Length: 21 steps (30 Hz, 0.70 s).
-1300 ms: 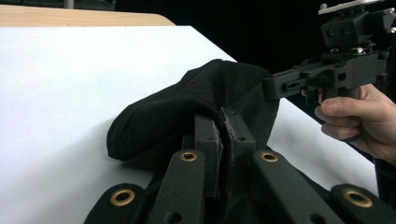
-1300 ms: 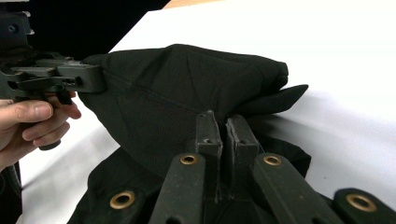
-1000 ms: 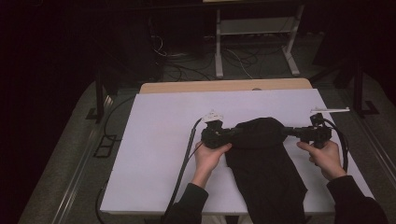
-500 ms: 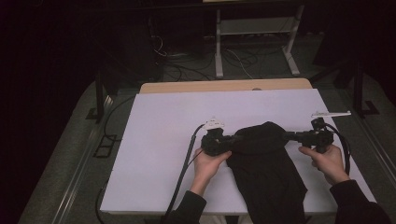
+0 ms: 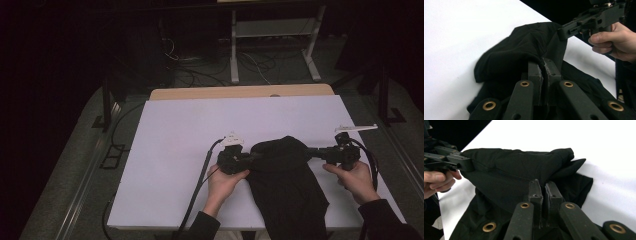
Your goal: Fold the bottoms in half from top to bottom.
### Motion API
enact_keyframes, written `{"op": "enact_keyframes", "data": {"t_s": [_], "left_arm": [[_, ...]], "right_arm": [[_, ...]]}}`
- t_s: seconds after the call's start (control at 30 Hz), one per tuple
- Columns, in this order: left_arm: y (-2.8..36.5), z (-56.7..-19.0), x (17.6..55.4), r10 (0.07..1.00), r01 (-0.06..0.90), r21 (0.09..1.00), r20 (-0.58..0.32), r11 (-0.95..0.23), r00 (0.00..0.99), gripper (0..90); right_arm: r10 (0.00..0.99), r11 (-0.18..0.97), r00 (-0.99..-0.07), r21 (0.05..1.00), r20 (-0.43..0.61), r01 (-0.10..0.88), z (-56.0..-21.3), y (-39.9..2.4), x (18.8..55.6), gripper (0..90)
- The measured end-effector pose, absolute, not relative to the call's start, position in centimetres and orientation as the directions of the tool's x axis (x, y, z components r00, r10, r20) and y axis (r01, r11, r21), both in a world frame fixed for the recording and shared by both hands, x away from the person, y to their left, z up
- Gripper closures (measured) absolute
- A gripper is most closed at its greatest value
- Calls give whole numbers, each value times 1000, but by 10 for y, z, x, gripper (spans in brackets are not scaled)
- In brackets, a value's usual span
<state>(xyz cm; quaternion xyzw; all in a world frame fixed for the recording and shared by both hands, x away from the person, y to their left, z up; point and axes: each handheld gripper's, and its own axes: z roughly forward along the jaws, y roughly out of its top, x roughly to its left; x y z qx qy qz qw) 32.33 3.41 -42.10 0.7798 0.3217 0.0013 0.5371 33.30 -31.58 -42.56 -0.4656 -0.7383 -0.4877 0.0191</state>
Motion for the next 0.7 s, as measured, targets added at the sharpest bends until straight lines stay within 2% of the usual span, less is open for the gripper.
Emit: {"op": "enact_keyframes", "data": {"t_s": [0.7], "left_arm": [[38, -441, 305, 477, 533, 809, -377, -248, 794, 848]], "right_arm": [[653, 157, -568, 644, 502, 749, -440, -315, 317, 830]]}}
